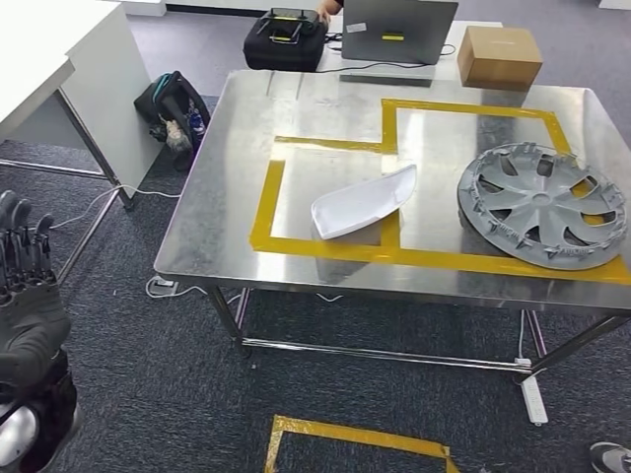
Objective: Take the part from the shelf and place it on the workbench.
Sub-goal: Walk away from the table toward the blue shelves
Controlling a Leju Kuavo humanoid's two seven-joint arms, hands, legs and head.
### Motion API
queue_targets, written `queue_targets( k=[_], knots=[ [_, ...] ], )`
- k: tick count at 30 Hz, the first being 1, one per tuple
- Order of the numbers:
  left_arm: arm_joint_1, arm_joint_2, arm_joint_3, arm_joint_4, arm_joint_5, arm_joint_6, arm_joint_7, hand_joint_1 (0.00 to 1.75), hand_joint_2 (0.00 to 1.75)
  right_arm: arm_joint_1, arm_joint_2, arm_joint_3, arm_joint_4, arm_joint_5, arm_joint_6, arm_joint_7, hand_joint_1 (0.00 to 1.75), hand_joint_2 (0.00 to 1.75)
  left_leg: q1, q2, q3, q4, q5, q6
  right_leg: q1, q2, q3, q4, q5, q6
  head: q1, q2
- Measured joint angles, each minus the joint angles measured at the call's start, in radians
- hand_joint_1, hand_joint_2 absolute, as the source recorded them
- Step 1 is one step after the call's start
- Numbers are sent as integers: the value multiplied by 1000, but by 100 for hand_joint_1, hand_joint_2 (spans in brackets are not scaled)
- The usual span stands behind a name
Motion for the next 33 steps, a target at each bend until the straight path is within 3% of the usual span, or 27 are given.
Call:
queue_targets(
  k=[1,2,3,5,7,9,11,12,14,16,17,18,19,21,23,25,28,29,30,32,33],
  knots=[
    [5,-1,5,1,-3,2,5,0,0,2,0,-4,0,2,-2,1,0,0,-1,0,-13,1,10,0,0,0,-10,58,-26,2,0,0],
    [10,-2,10,2,-8,4,10,0,0,3,0,-8,-1,2,-3,2,0,0,-1,0,-27,2,19,0,0,0,-7,89,-28,3,0,0],
    [16,-3,15,3,-12,6,14,0,0,6,0,-11,-1,3,-4,2,0,0,-2,0,-40,4,28,-2,0,0,13,86,-10,3,0,0],
    [26,-5,23,7,-22,10,23,0,0,10,-1,-16,-2,3,-6,3,0,0,-2,-1,-63,9,45,-7,0,0,104,-21,42,0,0,0],
    [30,-5,29,13,-29,13,28,0,0,11,-1,-20,-4,2,-7,3,0,0,-4,-1,-80,16,59,-16,1,1,205,-166,47,-4,-1,0],
    [32,-5,33,17,-31,14,30,0,0,12,-2,-24,-8,2,-7,3,0,0,-6,-1,-89,21,73,-26,4,2,235,-227,33,-10,-1,0],
    [34,-5,37,21,-32,14,30,0,0,17,-1,-25,-10,2,-7,3,0,0,-5,-1,-95,27,73,-36,3,1,218,-228,40,-26,-1,0],
    [36,-5,39,23,-32,14,30,0,0,19,-1,-26,-10,2,-7,3,0,0,-3,-1,-104,45,51,-43,1,-1,211,-228,48,-35,-3,0],
    [38,-5,43,26,-34,15,30,0,0,21,-1,-28,-11,2,-7,3,0,0,1,-1,-136,136,-40,-56,0,-4,195,-228,67,-48,-7,0],
    [37,-6,43,32,-39,18,37,0,0,22,-1,-30,-13,2,-6,5,0,0,6,-1,-170,268,-120,-65,1,-4,174,-225,88,-51,-10,0],
    [36,-7,43,38,-44,21,45,0,0,22,-1,-30,-13,1,-5,6,0,0,9,-1,-174,309,-129,-68,1,-5,161,-224,97,-51,-10,0],
    [34,-8,43,47,-52,25,58,0,0,22,-1,-30,-13,0,-2,8,0,0,11,-1,-163,316,-116,-68,1,-5,148,-222,104,-49,-10,0],
    [31,-8,42,59,-60,28,73,0,0,22,-1,-30,-13,-1,2,10,0,0,12,-1,-132,285,-89,-68,1,-5,137,-220,110,-47,-10,0],
    [22,-6,39,96,-70,28,115,0,0,22,-1,-29,-13,-7,12,9,0,0,13,0,-33,146,-44,-62,2,-4,123,-216,119,-41,-10,0],
    [14,-2,36,155,-84,23,156,0,0,22,-1,-29,-13,-19,25,4,0,0,11,0,40,30,-41,-52,4,-4,113,-213,130,-30,-9,0],
    [6,6,29,226,-116,25,191,0,0,23,0,-28,-9,-34,36,-2,0,0,9,0,49,-2,-48,-45,6,-4,105,-212,136,-25,-9,0],
    [-7,22,3,353,-160,14,287,0,0,23,1,-24,-2,-60,37,-14,0,0,7,-1,42,-6,-44,-44,7,-2,93,-213,124,-62,-7,0],
    [-14,29,-9,400,-167,-2,342,0,44,23,1,-23,0,-68,33,-18,0,0,5,-1,40,-6,-41,-40,6,-2,91,-215,129,-73,-6,0],
    [-22,36,-26,447,-173,-23,403,0,87,22,1,-21,2,-76,26,-20,0,0,2,-1,39,-6,-39,-36,5,-1,91,-218,140,-72,-6,0],
    [-39,54,-65,543,-192,-59,509,0,175,21,1,-19,5,-87,16,-21,0,0,-2,0,33,-4,-33,-28,1,0,92,-224,165,-55,-5,0],
    [-48,62,-86,587,-199,-74,548,0,175,20,1,-18,7,-90,13,-21,0,0,-3,0,28,-2,-30,-26,-1,1,91,-226,173,-43,-5,0]
  ],
)
